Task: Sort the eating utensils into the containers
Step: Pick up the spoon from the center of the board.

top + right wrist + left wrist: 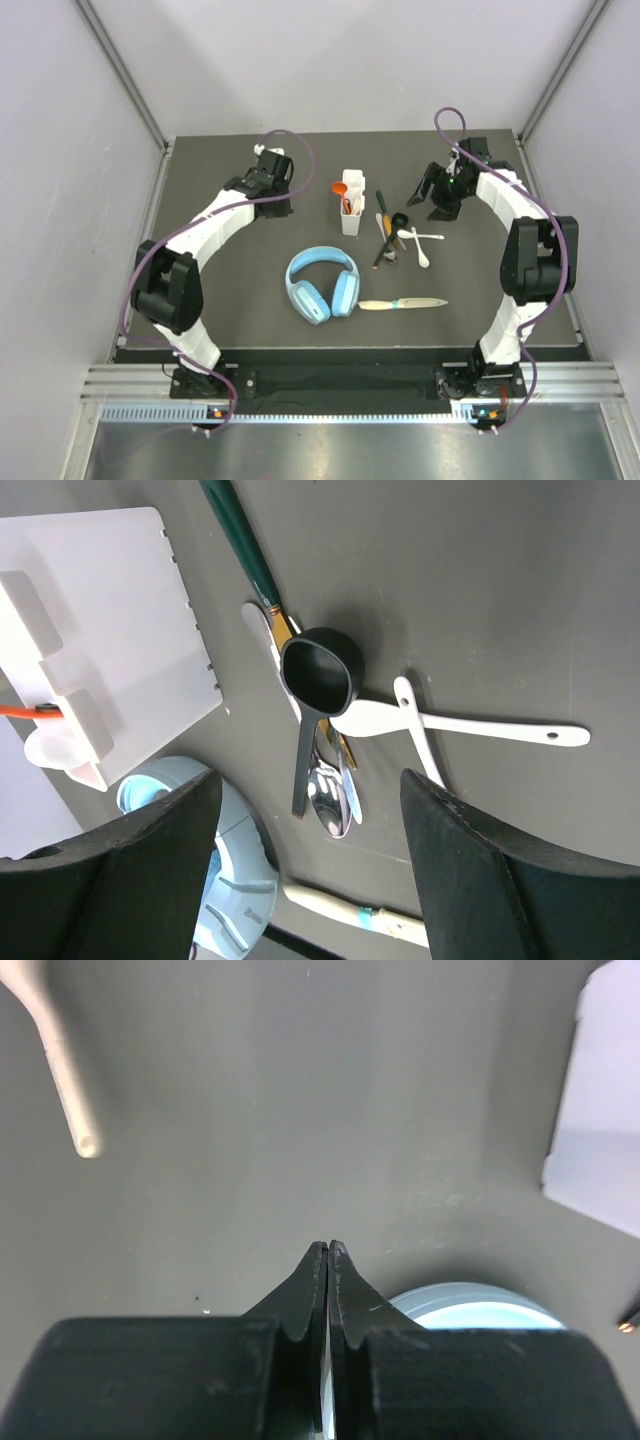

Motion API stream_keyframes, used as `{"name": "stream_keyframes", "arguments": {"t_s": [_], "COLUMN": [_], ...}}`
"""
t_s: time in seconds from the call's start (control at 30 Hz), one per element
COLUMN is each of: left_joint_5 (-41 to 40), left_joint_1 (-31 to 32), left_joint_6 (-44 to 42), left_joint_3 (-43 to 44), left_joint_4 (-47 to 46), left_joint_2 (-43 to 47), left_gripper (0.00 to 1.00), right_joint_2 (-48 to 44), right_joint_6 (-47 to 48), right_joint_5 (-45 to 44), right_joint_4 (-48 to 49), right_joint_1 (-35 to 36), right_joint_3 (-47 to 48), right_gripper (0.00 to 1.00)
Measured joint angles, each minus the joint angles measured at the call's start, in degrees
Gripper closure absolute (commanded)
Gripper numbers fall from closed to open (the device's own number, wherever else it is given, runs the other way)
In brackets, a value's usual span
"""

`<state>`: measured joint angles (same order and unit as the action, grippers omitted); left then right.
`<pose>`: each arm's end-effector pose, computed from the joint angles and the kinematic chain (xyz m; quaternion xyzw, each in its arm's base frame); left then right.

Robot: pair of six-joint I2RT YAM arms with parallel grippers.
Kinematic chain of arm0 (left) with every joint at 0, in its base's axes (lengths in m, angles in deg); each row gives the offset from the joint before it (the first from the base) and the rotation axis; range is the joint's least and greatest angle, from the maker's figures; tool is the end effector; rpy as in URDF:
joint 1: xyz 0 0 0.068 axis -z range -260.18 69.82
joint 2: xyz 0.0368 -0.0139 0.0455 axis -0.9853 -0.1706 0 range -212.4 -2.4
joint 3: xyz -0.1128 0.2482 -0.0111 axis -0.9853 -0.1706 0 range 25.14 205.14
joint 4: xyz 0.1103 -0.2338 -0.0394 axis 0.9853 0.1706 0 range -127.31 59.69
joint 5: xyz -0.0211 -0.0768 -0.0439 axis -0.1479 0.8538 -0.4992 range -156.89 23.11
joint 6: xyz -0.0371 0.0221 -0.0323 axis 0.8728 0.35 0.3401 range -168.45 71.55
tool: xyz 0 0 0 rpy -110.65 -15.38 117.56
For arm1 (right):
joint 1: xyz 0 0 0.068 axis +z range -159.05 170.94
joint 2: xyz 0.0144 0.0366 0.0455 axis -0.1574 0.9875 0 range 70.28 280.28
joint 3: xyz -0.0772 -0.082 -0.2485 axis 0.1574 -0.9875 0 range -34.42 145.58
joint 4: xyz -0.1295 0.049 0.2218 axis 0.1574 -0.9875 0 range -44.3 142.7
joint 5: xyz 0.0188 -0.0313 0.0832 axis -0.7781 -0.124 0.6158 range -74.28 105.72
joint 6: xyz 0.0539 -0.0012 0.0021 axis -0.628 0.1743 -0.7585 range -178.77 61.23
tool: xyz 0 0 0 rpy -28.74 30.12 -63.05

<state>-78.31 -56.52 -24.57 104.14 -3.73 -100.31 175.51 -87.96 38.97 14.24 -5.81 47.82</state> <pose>0.3453 -0.1436 0.2660 -0.0338 0.9422 -0.0427 0.3307 0.3879 0.0360 0.2340 0.1646 0.9362 0.2550 0.1773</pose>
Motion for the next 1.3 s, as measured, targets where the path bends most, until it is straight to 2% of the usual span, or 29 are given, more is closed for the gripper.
{"name": "stream_keyframes", "arguments": {"t_s": [0.07,0.1,0.17,0.2,0.4,0.43,0.5,0.77,0.87,1.03,1.3], "left_joint_5": [-0.2,-0.9,-1.8,-2.0,-2.9,-3.5,-4.8,-11.2,-14.8,-21.3,-24.5], "left_joint_1": [0.0,0.0,-0.1,-0.3,-4.6,-5.7,-7.7,-11.9,-11.9,-11.9,-14.6], "left_joint_6": [0.0,0.1,0.2,0.3,1.7,2.1,3.1,11.5,16.6,24.2,28.0], "left_joint_3": [0.5,0.8,0.8,0.8,2.3,2.8,4.5,15.4,14.9,8.8,7.5], "left_joint_4": [-0.3,-0.5,-0.8,-0.9,-1.1,-1.0,-0.9,3.8,5.5,5.7,5.4], "left_joint_2": [0.5,0.5,0.5,0.5,-2.0,-2.9,-5.0,-16.2,-17.0,-16.3,-16.3], "left_gripper": [0.96,0.88,0.82,0.72,0.69,0.65,0.65,0.60,0.60,0.58,0.57], "right_joint_2": [0.0,0.0,-0.1,-0.1,-0.2,-0.2,-0.2,0.6,2.1,4.5,5.1], "right_joint_6": [0.0,0.0,0.1,0.1,0.2,0.2,0.5,1.4,1.6,1.7,1.7], "right_joint_5": [0.1,0.1,0.1,0.1,0.1,0.1,0.1,0.7,1.1,1.8,2.3], "right_joint_4": [0.1,0.1,0.2,0.2,0.1,0.1,0.0,-0.5,-0.6,-0.6,-0.6], "right_joint_1": [0.0,0.0,0.0,0.0,0.0,0.0,0.0,-0.9,-1.6,-2.0,-2.0], "right_joint_3": [0.0,0.0,0.0,0.0,0.0,0.0,0.0,0.5,1.5,2.0,2.1], "right_gripper": [0.28,0.28,0.28,0.28,0.28,0.28,0.28,0.28,0.28,0.28,0.28]}}
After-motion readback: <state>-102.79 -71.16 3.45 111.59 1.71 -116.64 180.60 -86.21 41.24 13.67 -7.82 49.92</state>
